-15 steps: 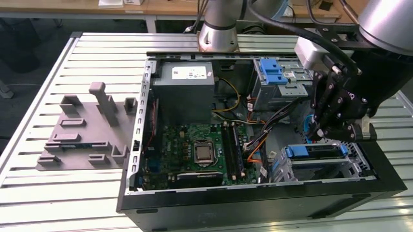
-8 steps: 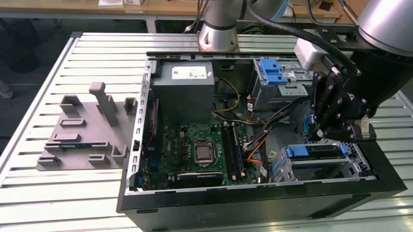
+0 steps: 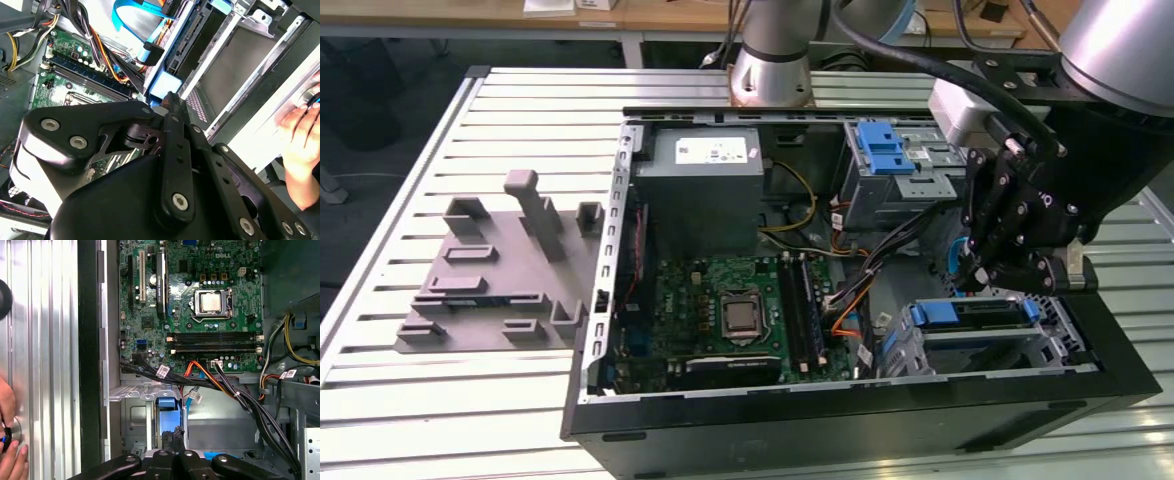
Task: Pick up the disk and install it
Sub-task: 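Insert the first disk wire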
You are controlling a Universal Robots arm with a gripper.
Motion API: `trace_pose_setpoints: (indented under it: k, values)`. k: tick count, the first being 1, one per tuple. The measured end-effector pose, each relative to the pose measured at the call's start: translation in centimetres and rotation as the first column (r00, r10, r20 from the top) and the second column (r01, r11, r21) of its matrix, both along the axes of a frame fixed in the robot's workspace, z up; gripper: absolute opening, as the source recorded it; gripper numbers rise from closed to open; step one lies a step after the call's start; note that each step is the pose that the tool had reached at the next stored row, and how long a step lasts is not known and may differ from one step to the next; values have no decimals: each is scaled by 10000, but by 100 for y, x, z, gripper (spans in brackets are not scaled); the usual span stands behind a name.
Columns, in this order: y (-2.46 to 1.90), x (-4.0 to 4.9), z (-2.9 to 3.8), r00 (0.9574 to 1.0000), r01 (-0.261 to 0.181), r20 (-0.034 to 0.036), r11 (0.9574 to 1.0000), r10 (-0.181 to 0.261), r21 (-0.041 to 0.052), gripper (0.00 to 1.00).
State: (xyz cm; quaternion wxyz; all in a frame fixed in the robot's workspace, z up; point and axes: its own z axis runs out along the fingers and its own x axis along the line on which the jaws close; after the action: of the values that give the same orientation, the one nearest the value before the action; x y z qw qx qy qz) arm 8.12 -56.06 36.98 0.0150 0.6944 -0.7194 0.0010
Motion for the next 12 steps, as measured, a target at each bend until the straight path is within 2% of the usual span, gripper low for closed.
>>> trace_pose_setpoints:
  k: [5, 12]
  values:
    - [-1, 32, -1, 10000, 1, 1, 10000, -1, 2, 11]
    - [1, 225, 0, 10000, 0, 1, 10000, 0, 0, 11]
